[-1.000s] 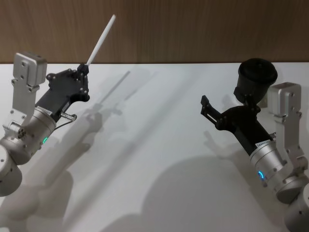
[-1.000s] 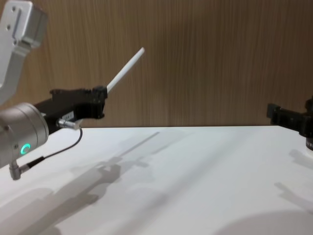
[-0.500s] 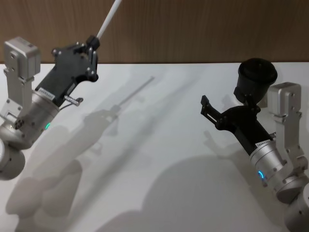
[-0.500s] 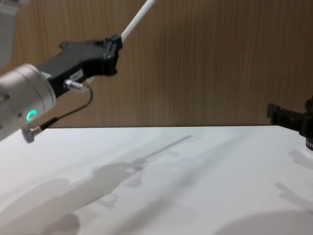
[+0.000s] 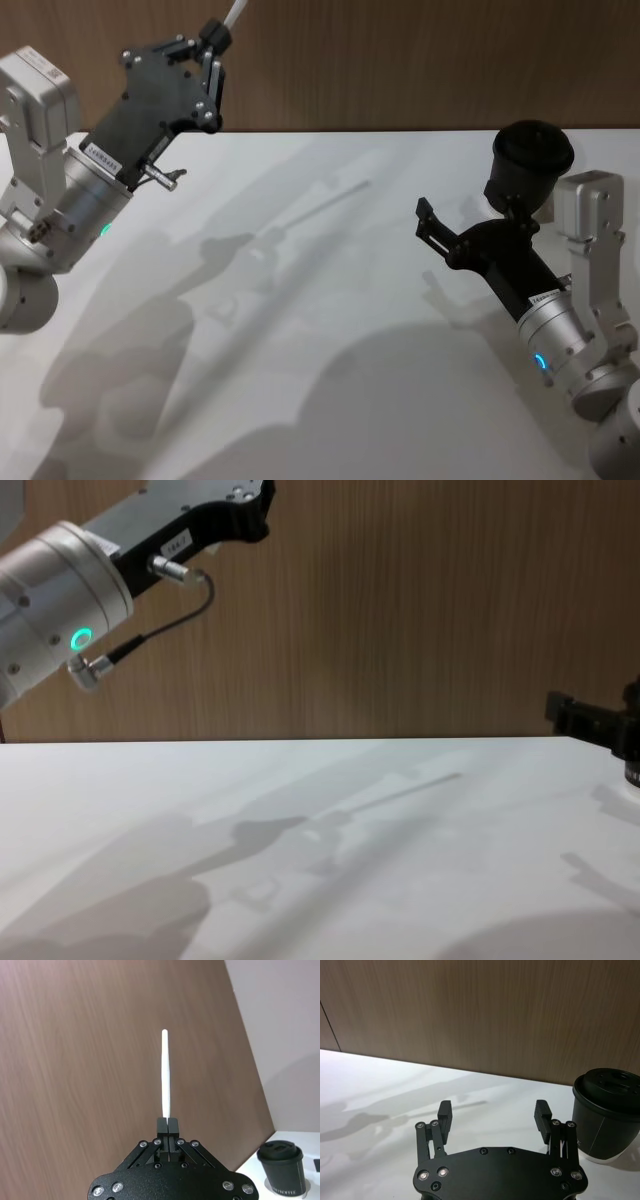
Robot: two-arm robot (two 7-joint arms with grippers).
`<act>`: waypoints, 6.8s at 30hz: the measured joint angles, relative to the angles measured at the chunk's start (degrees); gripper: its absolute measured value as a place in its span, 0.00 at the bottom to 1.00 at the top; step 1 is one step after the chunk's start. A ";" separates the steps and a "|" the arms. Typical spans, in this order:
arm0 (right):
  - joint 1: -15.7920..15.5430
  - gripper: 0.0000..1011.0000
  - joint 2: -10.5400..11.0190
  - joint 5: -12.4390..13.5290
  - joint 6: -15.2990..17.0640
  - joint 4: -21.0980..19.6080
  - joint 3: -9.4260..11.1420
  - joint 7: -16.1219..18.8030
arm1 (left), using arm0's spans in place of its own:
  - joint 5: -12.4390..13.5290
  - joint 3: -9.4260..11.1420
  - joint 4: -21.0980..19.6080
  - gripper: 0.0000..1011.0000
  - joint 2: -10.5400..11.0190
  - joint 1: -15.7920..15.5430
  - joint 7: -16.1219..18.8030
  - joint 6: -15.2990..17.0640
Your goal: Pick up the straw with one hand, pass it to the other hand, and insert it into the cup.
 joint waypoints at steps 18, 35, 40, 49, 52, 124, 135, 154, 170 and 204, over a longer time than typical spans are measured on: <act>0.00 0.99 0.00 0.00 0.00 0.00 0.00 0.00 | 0.17 1.47 -1.54 0.01 0.92 -1.73 -1.62 -2.32; 0.00 0.99 0.00 0.00 0.00 0.00 0.00 0.00 | 0.32 1.83 -1.92 0.01 1.13 -2.11 -1.94 -2.79; 0.00 0.99 0.00 0.00 0.00 0.00 0.00 0.00 | 0.36 1.87 -1.95 0.01 1.16 -2.15 -1.98 -2.83; 0.00 0.99 0.00 0.00 0.00 0.00 0.00 0.00 | 0.38 1.93 -2.00 0.01 1.20 -2.20 -2.02 -2.88; 0.00 0.99 0.00 0.00 0.00 0.00 0.00 0.00 | 0.38 1.94 -2.02 0.01 1.20 -2.21 -2.02 -2.90; 3.36 0.99 0.35 7.04 1.24 -1.64 3.27 8.26 | 0.37 1.94 -2.03 0.01 1.20 -2.22 -2.02 -2.92; 5.08 0.99 0.69 11.59 3.17 -1.77 3.46 12.12 | 0.37 1.94 -2.03 0.01 1.19 -2.22 -2.02 -2.92; 8.61 0.99 0.89 15.85 5.00 -0.43 1.62 16.25 | 0.37 1.94 -2.03 0.01 1.20 -2.22 -2.02 -2.92; 10.85 0.99 1.27 22.41 6.85 -0.79 2.66 20.15 | 0.37 1.94 -2.03 0.01 1.20 -2.22 -2.02 -2.92; 19.89 0.99 0.38 33.92 14.35 1.10 1.89 24.62 | 0.37 1.94 -2.03 0.01 1.20 -2.22 -2.02 -2.92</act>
